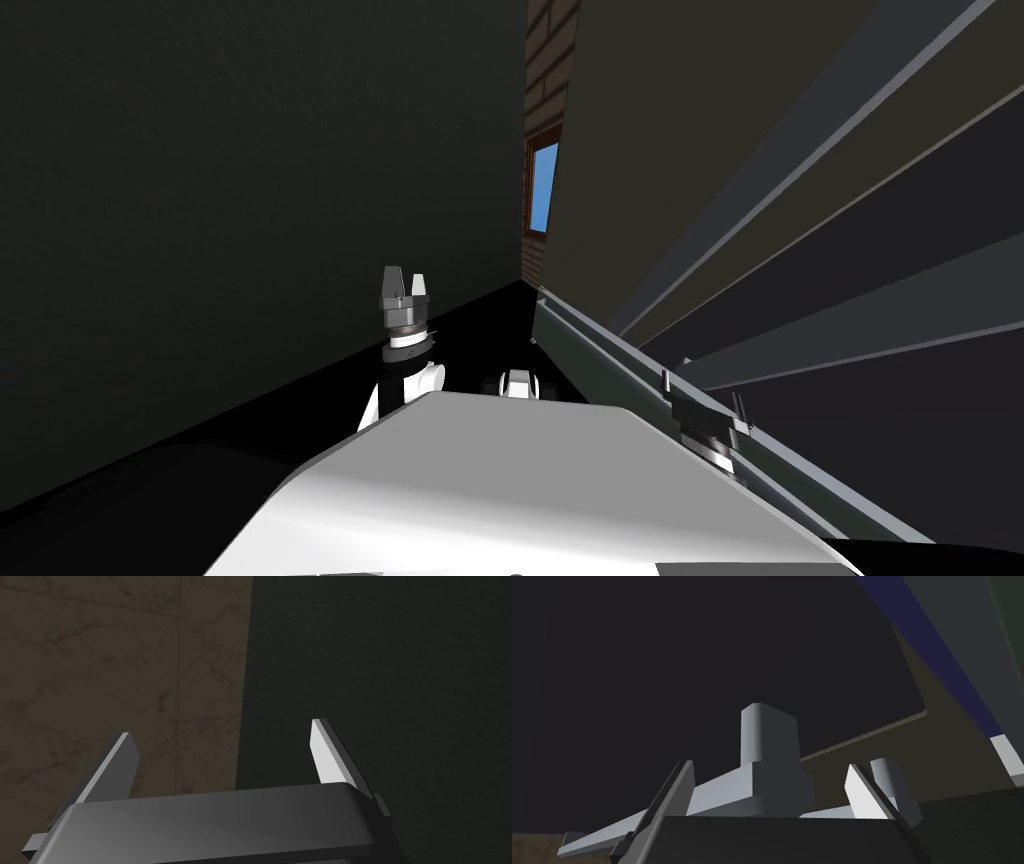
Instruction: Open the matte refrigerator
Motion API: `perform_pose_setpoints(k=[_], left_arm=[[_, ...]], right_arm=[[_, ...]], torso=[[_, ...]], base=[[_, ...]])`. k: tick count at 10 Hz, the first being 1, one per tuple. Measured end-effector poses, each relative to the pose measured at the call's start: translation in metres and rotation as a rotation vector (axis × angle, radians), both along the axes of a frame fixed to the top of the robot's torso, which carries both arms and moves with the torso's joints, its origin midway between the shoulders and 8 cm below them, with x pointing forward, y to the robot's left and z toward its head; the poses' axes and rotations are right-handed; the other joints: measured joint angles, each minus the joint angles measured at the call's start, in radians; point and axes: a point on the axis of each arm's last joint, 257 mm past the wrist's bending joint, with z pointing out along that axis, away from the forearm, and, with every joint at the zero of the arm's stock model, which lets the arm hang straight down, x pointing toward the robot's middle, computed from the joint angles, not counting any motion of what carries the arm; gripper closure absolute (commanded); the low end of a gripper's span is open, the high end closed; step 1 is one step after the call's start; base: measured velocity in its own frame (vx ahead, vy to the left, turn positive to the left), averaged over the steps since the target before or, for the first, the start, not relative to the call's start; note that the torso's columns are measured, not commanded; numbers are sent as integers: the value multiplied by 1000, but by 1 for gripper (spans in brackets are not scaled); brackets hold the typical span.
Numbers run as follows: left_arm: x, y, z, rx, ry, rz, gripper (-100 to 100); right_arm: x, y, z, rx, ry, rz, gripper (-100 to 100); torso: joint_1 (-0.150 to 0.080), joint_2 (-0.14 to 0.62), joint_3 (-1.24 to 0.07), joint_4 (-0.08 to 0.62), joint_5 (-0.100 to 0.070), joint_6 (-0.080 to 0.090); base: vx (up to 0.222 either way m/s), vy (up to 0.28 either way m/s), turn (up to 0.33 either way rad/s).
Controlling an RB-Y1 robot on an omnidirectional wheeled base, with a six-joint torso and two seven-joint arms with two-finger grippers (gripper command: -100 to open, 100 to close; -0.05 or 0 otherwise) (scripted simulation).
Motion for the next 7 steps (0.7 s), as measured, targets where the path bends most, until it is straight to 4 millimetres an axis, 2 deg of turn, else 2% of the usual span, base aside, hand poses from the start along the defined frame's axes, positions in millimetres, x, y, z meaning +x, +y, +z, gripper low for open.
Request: perform_pose_setpoints(k=[1,2,4,5,7], left_arm=[[0,0,0,0,0,0,0],[0,0,0,0,0,0,0],[0,0,0,0,0,0,0],[0,0,0,0,0,0,0],[0,0,0,0,0,0,0]], right_arm=[[0,-6,7,-1,0,0,-100],[0,-7,7,2,1,0,100],[-1,1,2,-2,-6,-3,100],[0,3,2,-4,-7,-1,100],[11,10,8,-8,-7,66,100]], torso=[[2,-2,-1,-1,1,0],[0,0,-1,0,0,0],[-2,0,2,-2,-6,-3],[-1,-3,-1,-1,-2,0],[6,9,5,2,0,-1]], base=[[32,28,-2],[-30,-37,-23],[-49,-42,7],[-169,0,76],[-304,-9,123]])
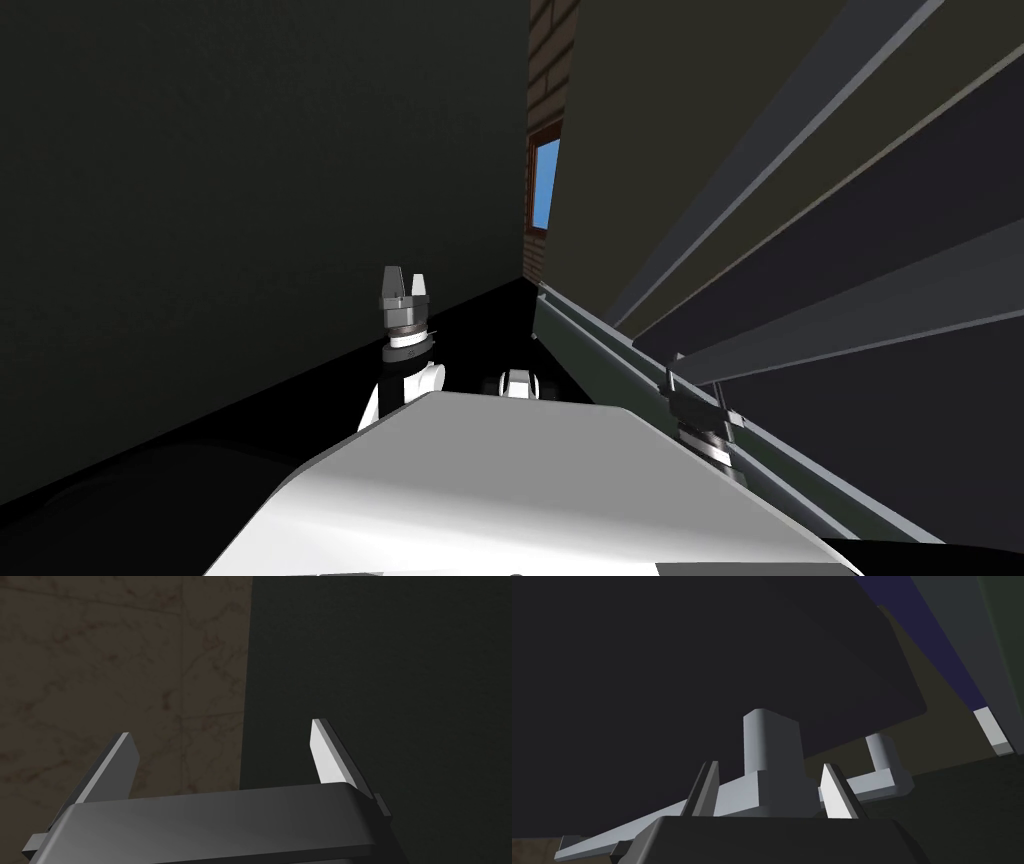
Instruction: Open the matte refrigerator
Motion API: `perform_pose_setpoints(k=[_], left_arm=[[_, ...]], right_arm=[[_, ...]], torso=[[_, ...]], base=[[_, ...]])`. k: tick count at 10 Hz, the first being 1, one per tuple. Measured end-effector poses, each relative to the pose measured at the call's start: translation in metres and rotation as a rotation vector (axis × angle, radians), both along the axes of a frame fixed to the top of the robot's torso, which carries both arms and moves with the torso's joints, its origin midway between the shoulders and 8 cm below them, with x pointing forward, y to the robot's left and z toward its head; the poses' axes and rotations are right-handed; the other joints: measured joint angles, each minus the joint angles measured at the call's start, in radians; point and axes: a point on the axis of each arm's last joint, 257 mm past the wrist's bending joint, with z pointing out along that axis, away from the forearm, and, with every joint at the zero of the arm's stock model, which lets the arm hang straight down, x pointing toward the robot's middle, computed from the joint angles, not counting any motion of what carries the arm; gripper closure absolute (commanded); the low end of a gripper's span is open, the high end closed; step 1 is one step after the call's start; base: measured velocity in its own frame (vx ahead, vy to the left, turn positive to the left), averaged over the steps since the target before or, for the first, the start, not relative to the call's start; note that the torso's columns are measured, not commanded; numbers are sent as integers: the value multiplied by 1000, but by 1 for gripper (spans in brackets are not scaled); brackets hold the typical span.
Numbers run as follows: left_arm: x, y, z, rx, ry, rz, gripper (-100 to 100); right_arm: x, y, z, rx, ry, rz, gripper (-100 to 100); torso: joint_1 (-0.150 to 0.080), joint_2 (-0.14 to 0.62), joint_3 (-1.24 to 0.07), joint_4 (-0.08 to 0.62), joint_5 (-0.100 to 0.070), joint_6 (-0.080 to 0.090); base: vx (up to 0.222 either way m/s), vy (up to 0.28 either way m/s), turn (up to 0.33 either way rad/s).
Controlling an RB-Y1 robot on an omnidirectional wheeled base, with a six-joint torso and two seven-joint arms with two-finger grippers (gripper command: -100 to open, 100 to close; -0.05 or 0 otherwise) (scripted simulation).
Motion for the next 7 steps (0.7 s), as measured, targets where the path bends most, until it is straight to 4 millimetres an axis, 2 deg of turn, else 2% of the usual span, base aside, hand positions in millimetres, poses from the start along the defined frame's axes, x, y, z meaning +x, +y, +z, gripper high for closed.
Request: perform_pose_setpoints(k=[2,6,7], left_arm=[[0,0,0,0,0,0,0],[0,0,0,0,0,0,0],[0,0,0,0,0,0,0]], right_arm=[[12,13,-2,5,5,70,100],[25,34,-1,11,20,193,100],[28,38,-1,12,23,221,100]], torso=[[-1,-4,-3,0,3,3],[0,-9,-7,1,6,0],[2,-9,-7,0,5,-1]], base=[[-267,10,79],[-249,4,70],[-116,-9,20]])
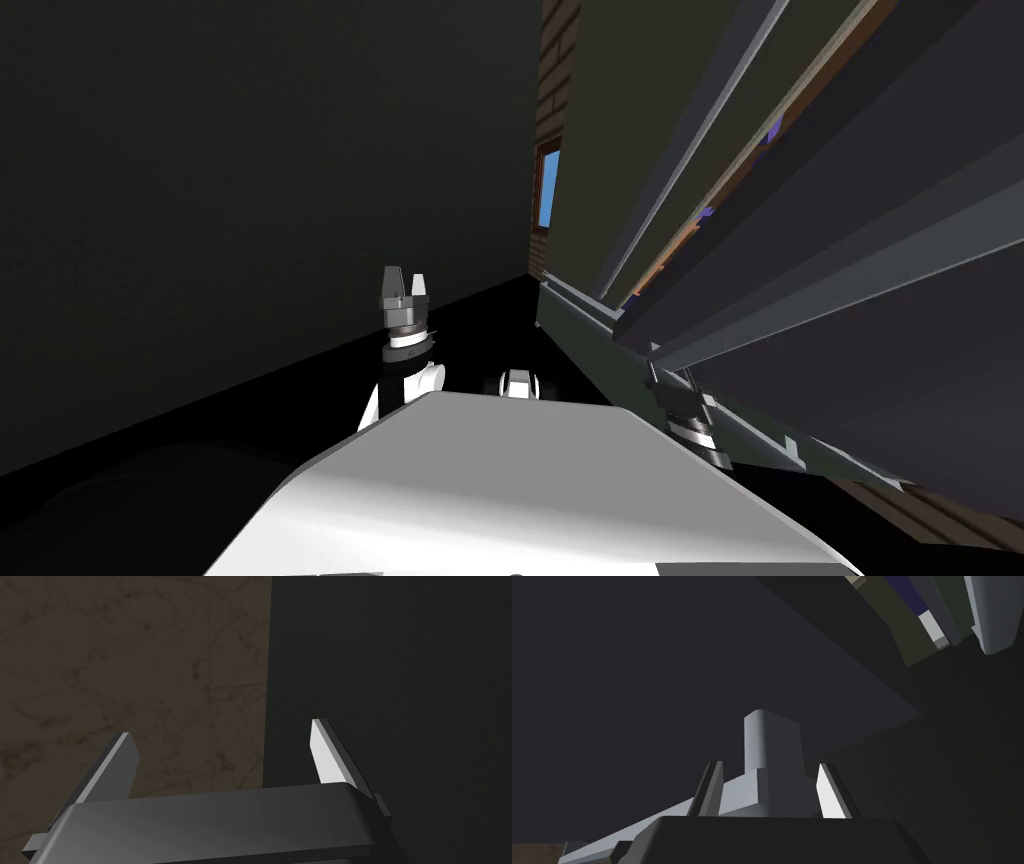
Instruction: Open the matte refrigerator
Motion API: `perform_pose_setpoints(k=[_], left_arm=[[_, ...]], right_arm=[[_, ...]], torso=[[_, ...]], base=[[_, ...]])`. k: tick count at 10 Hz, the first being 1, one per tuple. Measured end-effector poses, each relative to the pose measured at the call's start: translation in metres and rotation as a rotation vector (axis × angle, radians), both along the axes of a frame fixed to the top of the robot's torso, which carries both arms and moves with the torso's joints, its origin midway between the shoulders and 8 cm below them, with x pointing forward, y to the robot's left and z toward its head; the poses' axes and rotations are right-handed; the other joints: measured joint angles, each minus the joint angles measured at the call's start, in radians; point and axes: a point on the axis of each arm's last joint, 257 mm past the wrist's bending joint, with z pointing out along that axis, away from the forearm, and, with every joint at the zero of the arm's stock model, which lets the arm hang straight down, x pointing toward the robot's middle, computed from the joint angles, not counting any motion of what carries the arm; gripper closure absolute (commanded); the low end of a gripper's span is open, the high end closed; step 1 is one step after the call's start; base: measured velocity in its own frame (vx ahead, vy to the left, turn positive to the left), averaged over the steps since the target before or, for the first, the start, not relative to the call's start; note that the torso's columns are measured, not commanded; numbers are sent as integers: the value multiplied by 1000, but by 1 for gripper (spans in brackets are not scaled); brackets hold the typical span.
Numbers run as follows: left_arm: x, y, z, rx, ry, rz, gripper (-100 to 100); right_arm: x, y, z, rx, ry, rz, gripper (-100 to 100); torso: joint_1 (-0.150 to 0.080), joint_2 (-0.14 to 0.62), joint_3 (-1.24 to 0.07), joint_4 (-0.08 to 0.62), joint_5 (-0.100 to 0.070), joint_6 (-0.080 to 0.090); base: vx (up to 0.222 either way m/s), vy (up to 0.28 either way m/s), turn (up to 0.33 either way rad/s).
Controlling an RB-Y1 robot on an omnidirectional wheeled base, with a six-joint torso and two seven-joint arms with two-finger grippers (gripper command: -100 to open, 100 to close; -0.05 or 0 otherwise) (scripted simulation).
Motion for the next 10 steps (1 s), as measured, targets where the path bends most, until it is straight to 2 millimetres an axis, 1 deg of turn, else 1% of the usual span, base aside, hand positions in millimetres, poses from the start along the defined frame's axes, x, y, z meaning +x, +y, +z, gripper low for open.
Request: perform_pose_setpoints(k=[1,3,4,5,6,7,8,9,10], left_arm=[[0,0,0,0,0,0,0],[0,0,0,0,0,0,0],[0,0,0,0,0,0,0],[0,0,0,0,0,0,0],[0,0,0,0,0,0,0],[0,0,0,0,0,0,0],[0,0,0,0,0,0,0],[0,0,0,0,0,0,0],[0,0,0,0,0,0,0]], right_arm=[[0,2,-3,4,7,5,100],[21,33,-9,28,5,80,100],[36,50,-14,45,4,127,100],[46,63,-17,48,2,166,100],[65,85,-18,64,-6,221,100],[73,99,-17,64,-4,261,100],[85,119,-16,79,-5,317,100],[91,137,-16,80,-3,357,100],[94,142,-17,75,-2,373,100]], torso=[[-2,-6,-3,-1,1,2],[-7,-4,-1,-2,-4,1],[-8,-4,0,-3,-7,0],[-6,-4,-1,-4,-6,-1],[-6,-2,0,-3,-6,1],[-4,-1,1,-3,-5,1],[-6,0,1,-1,-4,3],[-4,1,2,-1,-4,2],[-1,-3,0,-2,-3,0]], base=[[-106,-71,-377],[-112,-94,-284],[-87,-89,-207],[-117,-116,-393],[-106,-87,-166],[-101,-123,-321],[-79,-110,-203],[-45,-41,-14],[-76,-78,-316]])
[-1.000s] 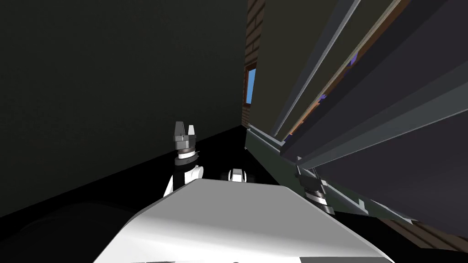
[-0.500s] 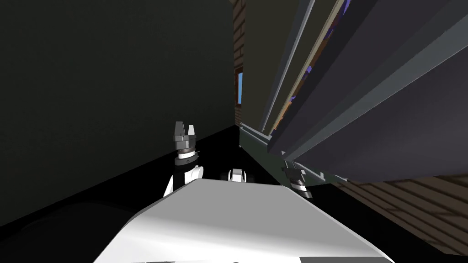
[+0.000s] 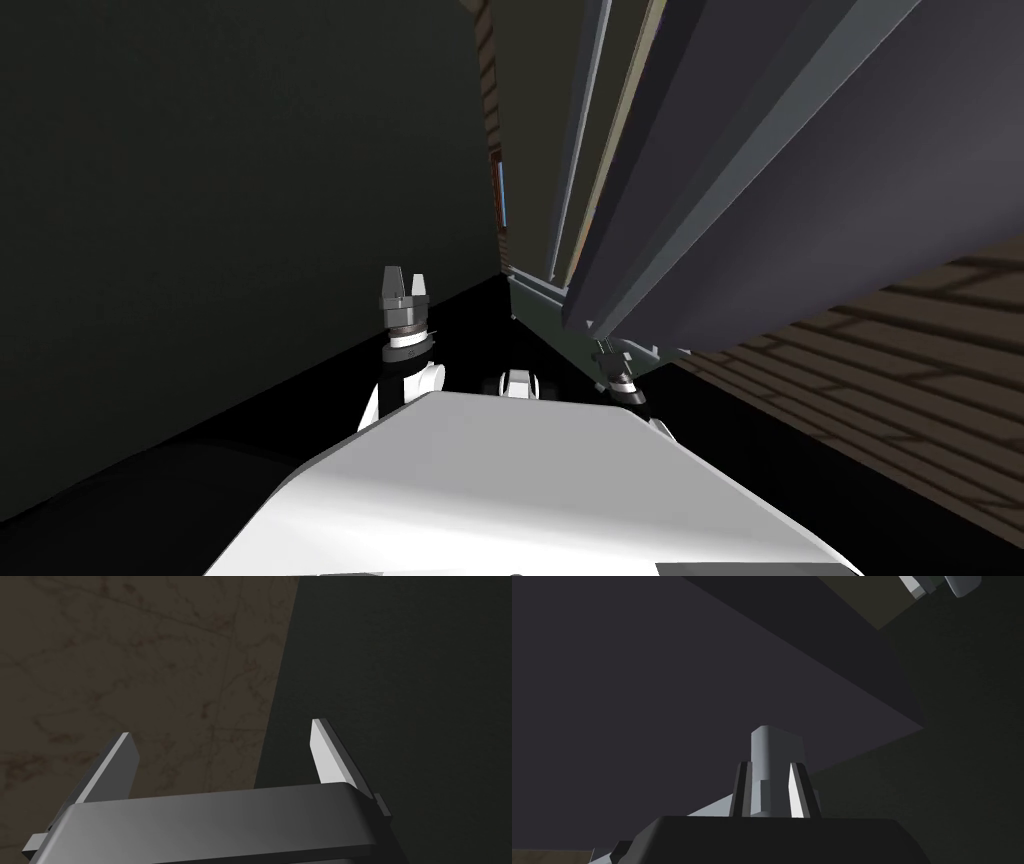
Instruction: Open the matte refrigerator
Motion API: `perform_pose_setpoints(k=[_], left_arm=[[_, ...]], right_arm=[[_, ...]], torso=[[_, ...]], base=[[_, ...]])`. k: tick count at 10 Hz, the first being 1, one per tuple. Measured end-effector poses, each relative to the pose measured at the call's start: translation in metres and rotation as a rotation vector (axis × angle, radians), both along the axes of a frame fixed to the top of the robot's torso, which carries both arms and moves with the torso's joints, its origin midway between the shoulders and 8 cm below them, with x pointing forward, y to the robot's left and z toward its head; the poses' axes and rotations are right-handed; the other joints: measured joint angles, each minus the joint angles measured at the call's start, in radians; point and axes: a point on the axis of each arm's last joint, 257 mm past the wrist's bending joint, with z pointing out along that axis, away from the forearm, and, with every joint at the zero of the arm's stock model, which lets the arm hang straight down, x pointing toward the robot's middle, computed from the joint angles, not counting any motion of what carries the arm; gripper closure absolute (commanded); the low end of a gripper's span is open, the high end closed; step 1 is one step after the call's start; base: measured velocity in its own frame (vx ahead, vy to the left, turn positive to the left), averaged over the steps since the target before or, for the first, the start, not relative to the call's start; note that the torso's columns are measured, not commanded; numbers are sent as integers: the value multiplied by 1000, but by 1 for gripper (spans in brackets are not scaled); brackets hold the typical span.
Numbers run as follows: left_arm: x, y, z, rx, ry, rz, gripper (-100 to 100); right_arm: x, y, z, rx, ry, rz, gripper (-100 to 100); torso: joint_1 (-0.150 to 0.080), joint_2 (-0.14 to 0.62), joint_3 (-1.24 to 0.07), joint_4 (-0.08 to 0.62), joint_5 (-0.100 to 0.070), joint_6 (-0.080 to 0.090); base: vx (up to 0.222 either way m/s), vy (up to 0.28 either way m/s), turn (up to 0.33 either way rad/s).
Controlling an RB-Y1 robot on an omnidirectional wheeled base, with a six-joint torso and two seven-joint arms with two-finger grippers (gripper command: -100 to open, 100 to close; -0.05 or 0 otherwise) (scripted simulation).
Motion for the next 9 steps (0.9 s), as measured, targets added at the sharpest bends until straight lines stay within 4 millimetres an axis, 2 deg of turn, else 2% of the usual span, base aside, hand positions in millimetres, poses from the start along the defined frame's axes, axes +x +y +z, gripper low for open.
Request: perform_pose_setpoints(k=[2,3,4,5,6,8,9], left_arm=[[0,0,0,0,0,0,0],[0,0,0,0,0,0,0],[0,0,0,0,0,0,0],[0,0,0,0,0,0,0],[0,0,0,0,0,0,0],[0,0,0,0,0,0,0],[0,0,0,0,0,0,0]], right_arm=[[12,31,0,6,-5,80,100],[16,37,-1,3,-4,96,100],[22,52,-1,8,1,143,100],[29,72,-1,10,-5,177,100],[33,77,-1,2,-8,192,100],[43,110,1,2,-11,279,100],[46,133,4,4,-12,325,100]], torso=[[0,4,2,0,-1,-1],[2,0,0,0,0,-2],[-2,3,1,2,1,3],[-1,5,3,1,-1,-2],[3,2,1,1,0,-3],[-1,7,4,2,0,0],[2,11,6,3,0,-1]], base=[[-65,-70,-124],[-53,-91,-347],[-58,-97,-255],[-37,-46,26],[-62,-107,-314],[-64,-109,-274],[-84,-113,-205]])
